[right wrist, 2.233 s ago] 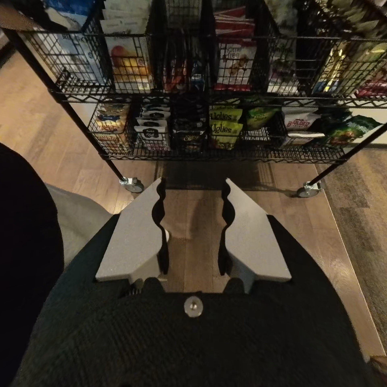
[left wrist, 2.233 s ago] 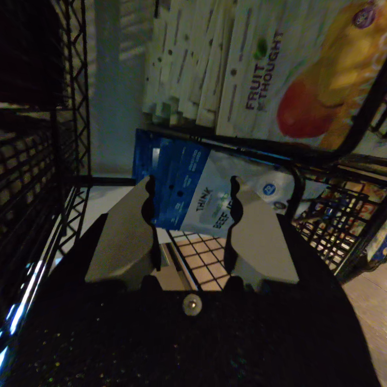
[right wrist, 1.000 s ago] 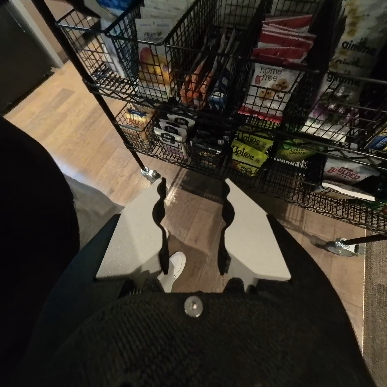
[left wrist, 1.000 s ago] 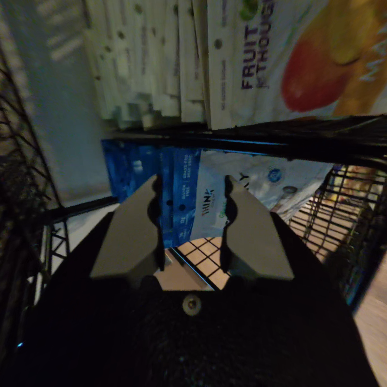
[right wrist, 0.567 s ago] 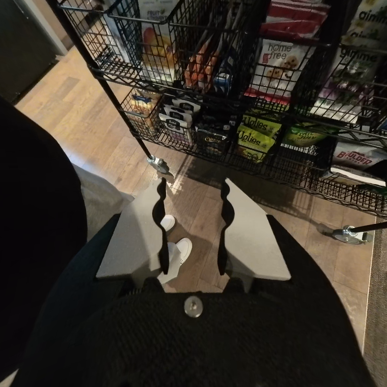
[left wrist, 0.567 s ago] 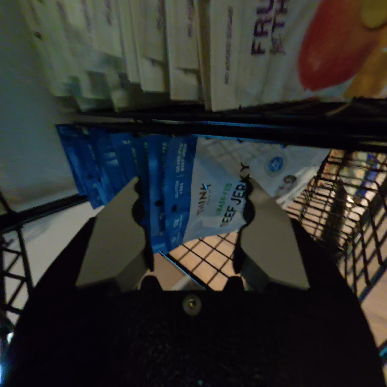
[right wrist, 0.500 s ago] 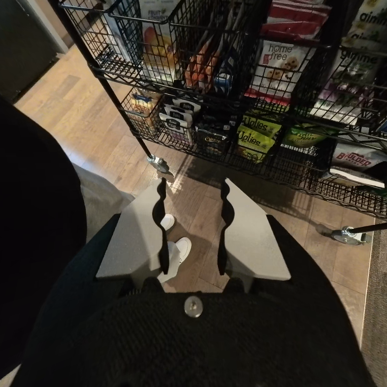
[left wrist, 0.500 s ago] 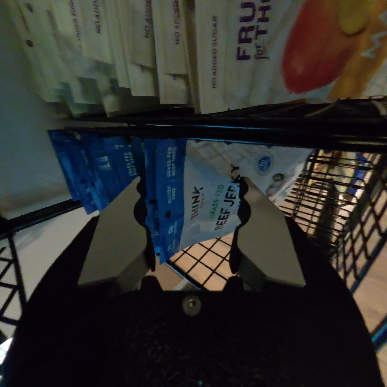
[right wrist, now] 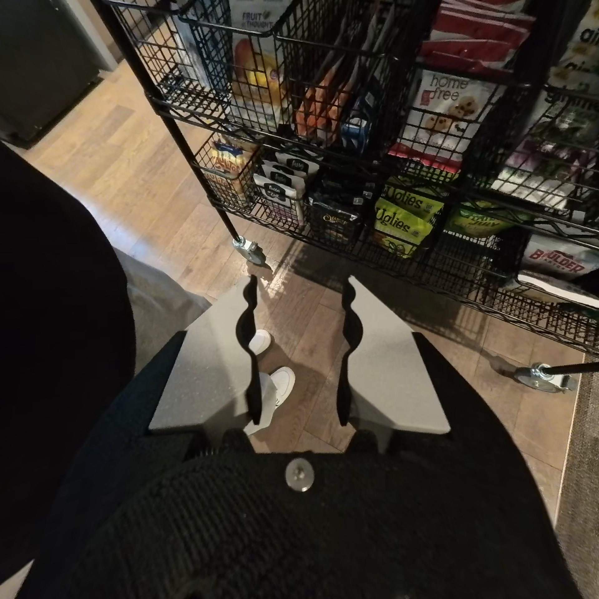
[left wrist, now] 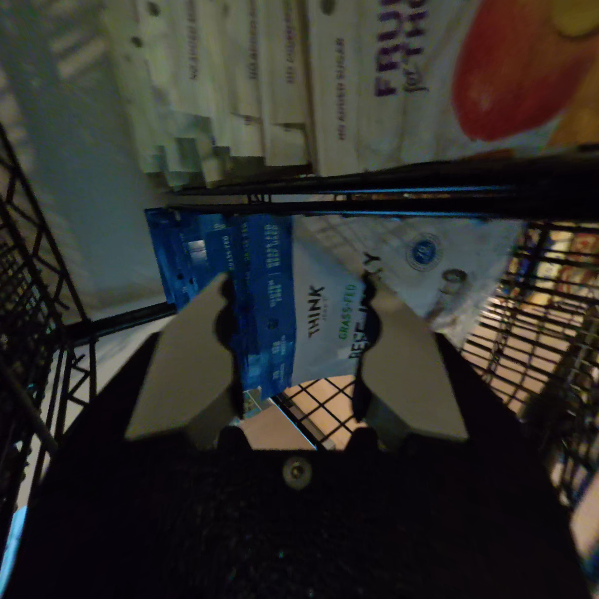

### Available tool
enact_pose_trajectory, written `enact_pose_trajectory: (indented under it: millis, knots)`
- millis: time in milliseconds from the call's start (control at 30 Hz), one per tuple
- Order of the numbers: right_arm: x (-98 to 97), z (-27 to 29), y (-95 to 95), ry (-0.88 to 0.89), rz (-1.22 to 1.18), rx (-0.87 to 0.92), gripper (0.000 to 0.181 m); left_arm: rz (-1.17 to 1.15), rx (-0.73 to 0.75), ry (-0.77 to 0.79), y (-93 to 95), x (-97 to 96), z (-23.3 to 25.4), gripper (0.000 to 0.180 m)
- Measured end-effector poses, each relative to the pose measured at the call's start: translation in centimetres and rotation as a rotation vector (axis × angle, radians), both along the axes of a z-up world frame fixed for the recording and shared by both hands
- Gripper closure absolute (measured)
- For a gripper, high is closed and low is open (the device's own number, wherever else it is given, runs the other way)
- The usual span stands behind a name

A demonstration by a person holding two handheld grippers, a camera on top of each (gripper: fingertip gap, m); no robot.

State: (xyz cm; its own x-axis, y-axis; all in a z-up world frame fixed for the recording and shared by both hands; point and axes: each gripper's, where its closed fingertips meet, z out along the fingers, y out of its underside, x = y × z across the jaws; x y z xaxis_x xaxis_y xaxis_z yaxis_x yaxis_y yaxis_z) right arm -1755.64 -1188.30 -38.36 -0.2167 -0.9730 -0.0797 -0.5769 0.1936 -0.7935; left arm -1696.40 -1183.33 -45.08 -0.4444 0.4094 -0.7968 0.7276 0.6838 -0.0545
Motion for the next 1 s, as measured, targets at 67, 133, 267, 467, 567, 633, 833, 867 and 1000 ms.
enact_pose_trajectory:
  millis: [67, 133, 267, 467, 567, 633, 833, 867, 1000]
  knots:
    - [0.1, 0.0, 0.3, 0.0, 0.013, 0.012, 0.13, 0.015, 0.005, 0.002, -0.3, 0.5, -0.1, 0.085]
    - [0.1, -0.2, 0.4, 0.011, 0.028, 0.02, 0.13, 0.018, 0.056, 0.05, -0.4, 0.4, -0.9, 0.094]
    - [0.4, -0.3, 0.4, 0.026, 0.055, 0.023, 0.13, 0.041, 0.037, 0.073, -0.5, 0.5, -0.8, 0.12]
    - [0.6, -0.2, 0.6, 0.011, 0.069, 0.024, 0.13, -0.015, -0.035, -0.048, 1.2, -0.7, 0.7, 0.18]
    - [0.8, -0.4, 0.7, 0.01, 0.084, 0.023, 0.13, -0.042, -0.028, -0.185, 1.5, -1.4, 1.4, 0.18]
    - [1.1, -0.4, 0.8, 0.006, 0.094, 0.023, 0.13, 0.007, -0.073, -0.194, 1.7, -1.7, 2.2, 0.18]
    - [2.4, -0.7, 1.8, -0.012, 0.143, 0.042, 0.13, 0.071, -0.121, -0.279, 3.9, -2.9, 4.0, 0.18]
    - [2.9, -0.7, 2.1, -0.013, 0.157, 0.039, 0.13, 0.076, -0.139, -0.291, 4.4, -3.2, 4.6, 0.18]
    - [7.1, 0.3, 3.8, -0.07, 0.25, 0.008, 0.126, 0.07, -0.214, -0.324, 6.5, -5.6, 7.5, 0.18]
